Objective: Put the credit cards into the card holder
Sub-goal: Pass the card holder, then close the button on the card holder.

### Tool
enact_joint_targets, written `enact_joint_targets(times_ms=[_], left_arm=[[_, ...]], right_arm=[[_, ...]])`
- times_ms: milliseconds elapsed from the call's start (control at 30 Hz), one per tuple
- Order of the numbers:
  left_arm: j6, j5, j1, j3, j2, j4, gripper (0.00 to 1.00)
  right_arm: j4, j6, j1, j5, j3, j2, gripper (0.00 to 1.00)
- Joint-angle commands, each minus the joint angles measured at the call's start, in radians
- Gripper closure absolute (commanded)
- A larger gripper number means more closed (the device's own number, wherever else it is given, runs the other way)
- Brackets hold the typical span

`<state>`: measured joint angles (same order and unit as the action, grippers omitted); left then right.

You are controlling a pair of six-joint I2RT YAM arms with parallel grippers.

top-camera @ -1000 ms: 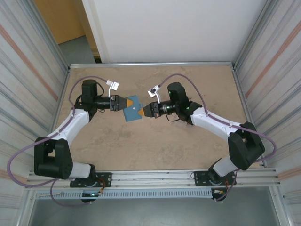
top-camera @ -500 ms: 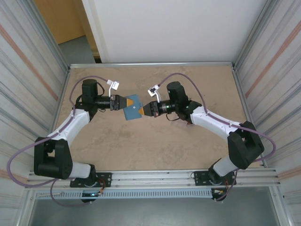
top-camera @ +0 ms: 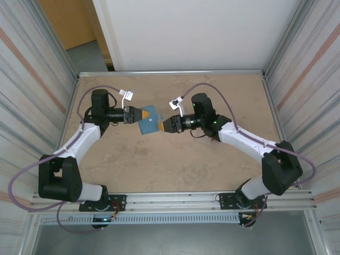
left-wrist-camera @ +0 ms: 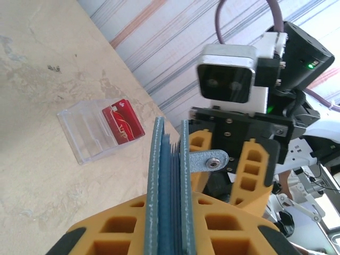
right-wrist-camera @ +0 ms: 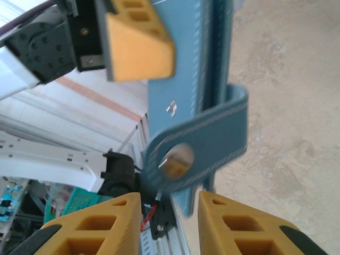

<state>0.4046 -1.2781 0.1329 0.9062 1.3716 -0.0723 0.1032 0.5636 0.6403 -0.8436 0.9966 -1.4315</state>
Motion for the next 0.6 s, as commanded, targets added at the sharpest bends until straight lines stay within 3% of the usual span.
enact_joint_targets(times_ms=[0, 233, 433, 567], left_arm=[[-0.027, 0.0, -0.01, -0.006, -0.02, -0.004, 1.0], [-0.036, -0.073, -0.005, 0.009, -0.025, -0.02, 1.0], [-0.064, -0.169, 0.007, 0.028, -0.032, -0.015, 1.0], [-0.08, -0.2, 0.015, 0.04, -0.034, 0.005, 1.0]], right_arm=[[-0.006, -0.006, -0.066, -0.044, -0.054, 0.112, 0.65], [0.087, 0.068, -0.162, -0.099, -0.13, 0.213, 0.4], [0.258, 0.163, -0.186, -0.189, -0.111, 0.111, 0.39], [0.367, 0.235, -0.179, -0.231, -0.077, 0.024, 0.43]])
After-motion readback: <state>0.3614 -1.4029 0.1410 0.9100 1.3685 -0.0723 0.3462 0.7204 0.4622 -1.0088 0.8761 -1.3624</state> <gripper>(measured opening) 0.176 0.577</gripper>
